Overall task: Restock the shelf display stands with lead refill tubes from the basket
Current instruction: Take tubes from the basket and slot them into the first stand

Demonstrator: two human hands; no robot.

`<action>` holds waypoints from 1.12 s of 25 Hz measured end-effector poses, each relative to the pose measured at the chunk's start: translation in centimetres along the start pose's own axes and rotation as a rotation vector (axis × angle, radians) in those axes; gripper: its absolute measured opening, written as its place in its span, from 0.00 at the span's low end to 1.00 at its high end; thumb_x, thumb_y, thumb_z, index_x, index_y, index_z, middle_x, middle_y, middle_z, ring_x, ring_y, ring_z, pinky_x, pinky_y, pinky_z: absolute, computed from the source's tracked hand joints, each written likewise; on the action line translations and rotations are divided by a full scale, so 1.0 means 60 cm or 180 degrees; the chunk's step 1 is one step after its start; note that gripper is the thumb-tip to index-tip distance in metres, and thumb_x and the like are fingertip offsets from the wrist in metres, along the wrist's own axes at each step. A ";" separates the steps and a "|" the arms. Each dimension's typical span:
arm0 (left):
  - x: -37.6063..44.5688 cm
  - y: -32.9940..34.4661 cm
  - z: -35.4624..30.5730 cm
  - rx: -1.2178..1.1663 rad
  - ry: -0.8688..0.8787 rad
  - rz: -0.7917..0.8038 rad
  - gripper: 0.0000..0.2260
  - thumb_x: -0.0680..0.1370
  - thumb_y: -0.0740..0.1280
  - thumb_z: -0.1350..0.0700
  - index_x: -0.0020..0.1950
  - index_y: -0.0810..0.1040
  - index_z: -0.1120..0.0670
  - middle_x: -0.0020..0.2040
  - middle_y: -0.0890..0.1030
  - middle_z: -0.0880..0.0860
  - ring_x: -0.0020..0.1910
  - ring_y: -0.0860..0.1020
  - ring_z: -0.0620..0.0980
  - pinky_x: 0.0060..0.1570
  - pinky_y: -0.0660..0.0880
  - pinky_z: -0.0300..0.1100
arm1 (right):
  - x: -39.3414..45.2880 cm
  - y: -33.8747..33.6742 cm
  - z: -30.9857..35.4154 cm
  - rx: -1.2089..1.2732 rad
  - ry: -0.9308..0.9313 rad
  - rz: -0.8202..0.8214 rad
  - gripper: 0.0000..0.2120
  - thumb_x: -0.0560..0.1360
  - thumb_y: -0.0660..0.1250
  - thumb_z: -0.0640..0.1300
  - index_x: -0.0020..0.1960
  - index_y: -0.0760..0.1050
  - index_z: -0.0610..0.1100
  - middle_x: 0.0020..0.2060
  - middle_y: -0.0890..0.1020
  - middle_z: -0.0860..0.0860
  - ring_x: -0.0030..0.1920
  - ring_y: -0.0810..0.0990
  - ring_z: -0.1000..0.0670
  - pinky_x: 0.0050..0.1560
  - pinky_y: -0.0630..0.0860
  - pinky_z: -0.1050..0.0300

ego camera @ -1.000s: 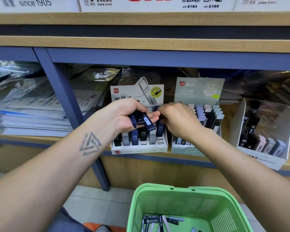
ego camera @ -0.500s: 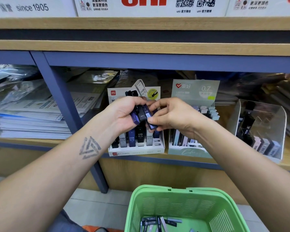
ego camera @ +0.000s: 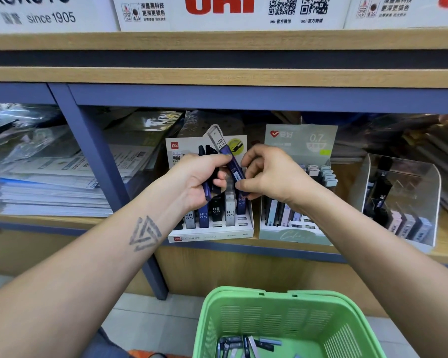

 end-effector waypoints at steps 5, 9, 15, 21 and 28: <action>-0.009 0.002 0.006 -0.0121 -0.0263 0.0333 0.02 0.80 0.64 0.66 0.50 0.75 0.61 0.31 0.74 0.52 0.21 0.66 0.41 0.19 0.62 0.30 | -0.004 -0.005 0.010 0.0553 -0.0139 0.0168 0.07 0.77 0.72 0.39 0.53 0.77 0.37 0.40 0.83 0.43 0.39 0.85 0.46 0.38 0.84 0.55; -0.035 0.012 0.008 0.0162 -0.0598 0.0891 0.07 0.82 0.62 0.61 0.46 0.76 0.60 0.28 0.72 0.50 0.22 0.64 0.41 0.20 0.60 0.29 | 0.013 -0.025 0.000 0.0983 -0.0249 -0.0038 0.13 0.80 0.65 0.33 0.62 0.78 0.43 0.58 0.84 0.45 0.55 0.83 0.46 0.51 0.83 0.55; -0.044 0.021 0.010 0.0259 -0.0724 0.1004 0.08 0.79 0.63 0.63 0.52 0.81 0.63 0.47 0.83 0.62 0.27 0.66 0.41 0.22 0.61 0.29 | 0.008 -0.038 -0.014 0.1850 -0.0039 0.0099 0.10 0.73 0.71 0.29 0.53 0.81 0.38 0.42 0.83 0.43 0.44 0.83 0.50 0.47 0.81 0.60; -0.030 0.002 0.002 0.0915 -0.0481 0.0832 0.11 0.79 0.68 0.61 0.59 0.78 0.64 0.45 0.79 0.61 0.24 0.66 0.42 0.19 0.60 0.30 | 0.011 -0.053 -0.016 0.1351 0.0149 -0.0120 0.08 0.71 0.76 0.32 0.48 0.82 0.39 0.35 0.84 0.48 0.37 0.83 0.53 0.39 0.79 0.62; -0.030 -0.015 -0.008 0.0417 -0.0682 0.0397 0.11 0.79 0.61 0.65 0.59 0.76 0.68 0.42 0.79 0.62 0.29 0.71 0.46 0.23 0.69 0.33 | 0.015 -0.055 0.021 -0.1472 -0.0528 -0.0052 0.10 0.74 0.75 0.37 0.54 0.83 0.45 0.43 0.83 0.51 0.44 0.82 0.53 0.48 0.80 0.60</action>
Point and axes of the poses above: each hand's wrist, its own x-axis towards the middle knuckle, its own y-axis out of the palm, z = x × y, the point moved 5 cm from there along x, towards the middle knuckle
